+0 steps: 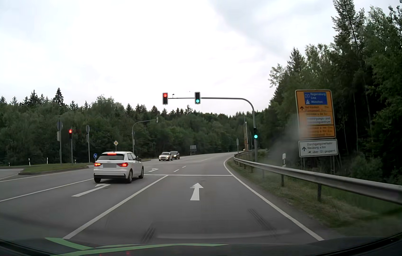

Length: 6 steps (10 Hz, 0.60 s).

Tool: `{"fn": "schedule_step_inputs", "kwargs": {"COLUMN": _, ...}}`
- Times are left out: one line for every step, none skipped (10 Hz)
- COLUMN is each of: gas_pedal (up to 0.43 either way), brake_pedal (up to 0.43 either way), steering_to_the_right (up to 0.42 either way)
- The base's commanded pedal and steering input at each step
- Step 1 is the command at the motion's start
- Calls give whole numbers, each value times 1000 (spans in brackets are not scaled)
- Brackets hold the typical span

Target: Follow the waypoints while adhering to traffic rules and regulations

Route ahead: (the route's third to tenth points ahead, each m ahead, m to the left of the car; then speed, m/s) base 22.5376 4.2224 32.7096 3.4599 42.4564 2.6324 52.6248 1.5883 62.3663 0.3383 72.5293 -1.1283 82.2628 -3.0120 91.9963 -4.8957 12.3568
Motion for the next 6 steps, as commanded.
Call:
{"fn": "schedule_step_inputs", "kwargs": {"gas_pedal": 150, "brake_pedal": 0, "steering_to_the_right": 4}}
{"fn": "schedule_step_inputs", "kwargs": {"gas_pedal": 150, "brake_pedal": 0, "steering_to_the_right": 4}}
{"fn": "schedule_step_inputs", "kwargs": {"gas_pedal": 150, "brake_pedal": 0, "steering_to_the_right": 5}}
{"fn": "schedule_step_inputs", "kwargs": {"gas_pedal": 150, "brake_pedal": 0, "steering_to_the_right": 6}}
{"fn": "schedule_step_inputs", "kwargs": {"gas_pedal": 150, "brake_pedal": 0, "steering_to_the_right": 7}}
{"fn": "schedule_step_inputs", "kwargs": {"gas_pedal": 150, "brake_pedal": 0, "steering_to_the_right": 6}}
